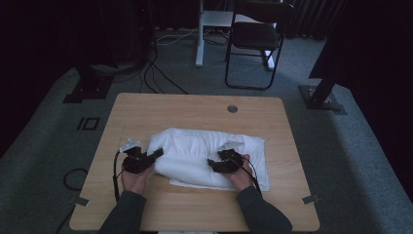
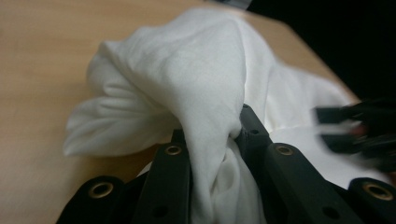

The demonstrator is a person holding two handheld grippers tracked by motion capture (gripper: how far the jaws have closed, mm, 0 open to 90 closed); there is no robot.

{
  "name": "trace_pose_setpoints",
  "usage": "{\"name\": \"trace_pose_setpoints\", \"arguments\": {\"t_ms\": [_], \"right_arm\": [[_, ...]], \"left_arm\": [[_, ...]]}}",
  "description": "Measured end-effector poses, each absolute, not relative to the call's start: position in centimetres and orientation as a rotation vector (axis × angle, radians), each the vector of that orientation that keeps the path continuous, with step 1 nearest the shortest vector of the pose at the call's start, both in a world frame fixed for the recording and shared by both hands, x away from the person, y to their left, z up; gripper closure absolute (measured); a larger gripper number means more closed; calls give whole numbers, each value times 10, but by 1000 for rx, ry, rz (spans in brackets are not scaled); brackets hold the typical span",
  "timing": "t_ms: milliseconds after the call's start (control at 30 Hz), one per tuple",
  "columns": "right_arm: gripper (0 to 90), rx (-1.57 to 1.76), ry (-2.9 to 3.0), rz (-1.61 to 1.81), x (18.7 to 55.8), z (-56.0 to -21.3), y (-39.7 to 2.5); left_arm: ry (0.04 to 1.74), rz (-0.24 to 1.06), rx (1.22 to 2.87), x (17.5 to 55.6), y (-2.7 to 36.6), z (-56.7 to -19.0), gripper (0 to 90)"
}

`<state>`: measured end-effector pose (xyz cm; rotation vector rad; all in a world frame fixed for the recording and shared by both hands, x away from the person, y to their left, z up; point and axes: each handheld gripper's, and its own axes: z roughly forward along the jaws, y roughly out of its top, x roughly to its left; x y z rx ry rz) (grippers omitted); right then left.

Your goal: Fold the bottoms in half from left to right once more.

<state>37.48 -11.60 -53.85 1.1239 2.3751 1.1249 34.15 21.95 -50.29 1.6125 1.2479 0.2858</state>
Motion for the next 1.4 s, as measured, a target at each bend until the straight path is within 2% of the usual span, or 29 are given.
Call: {"name": "trace_pose_setpoints", "arguments": {"t_ms": [267,500,767,933,1033,1200,1267,1400], "right_arm": [[442,1100,2385,1068,378,-547,-107],[444,1103,2350,1109,381,-551,-80],[439,1098,2366,1183,385,-550,-55],[364,1063,2359,1268,375,-524,-80],[352,1053,2274,1241,360,-513,-113],[327,1193,2296,1106,357,-546,-147],[325,1238,2320,1102,361,-558,-145],[351,1189,2323,1061,366,-558,-127]], "left_arm": [[1089,278,1610,343,195,-466,803],[953,257,1632,346,166,-437,818],[899,247,1704,350,138,-438,821],[910,252,1706,352,142,-439,822],[910,258,1720,351,143,-441,822],[885,258,1743,352,133,-442,822],[871,257,1756,352,127,-441,822],[849,257,1782,354,115,-439,822]]}}
